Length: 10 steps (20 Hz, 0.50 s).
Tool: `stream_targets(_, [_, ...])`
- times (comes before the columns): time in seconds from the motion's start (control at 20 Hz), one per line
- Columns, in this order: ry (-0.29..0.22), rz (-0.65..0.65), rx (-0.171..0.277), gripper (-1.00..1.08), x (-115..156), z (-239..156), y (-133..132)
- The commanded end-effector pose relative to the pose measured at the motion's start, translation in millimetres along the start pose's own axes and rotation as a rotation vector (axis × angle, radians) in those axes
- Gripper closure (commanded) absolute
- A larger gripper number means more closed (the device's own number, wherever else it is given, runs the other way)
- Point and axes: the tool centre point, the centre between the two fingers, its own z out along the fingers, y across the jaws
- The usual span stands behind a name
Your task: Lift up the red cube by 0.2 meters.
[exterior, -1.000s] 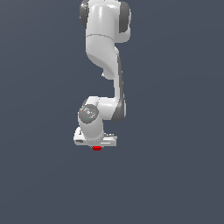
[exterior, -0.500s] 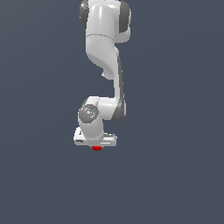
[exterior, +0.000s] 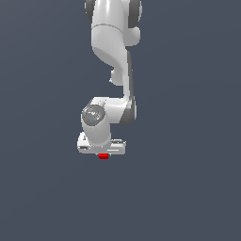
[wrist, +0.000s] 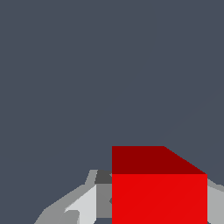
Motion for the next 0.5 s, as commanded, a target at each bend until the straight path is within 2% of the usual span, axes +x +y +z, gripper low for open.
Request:
stream_targets(0.0, [0.002, 0.000, 0.000, 1.08, 0, -20, 0])
stream_targets(0.45, [0.002, 0.000, 0.000, 1.08, -2, -111, 0])
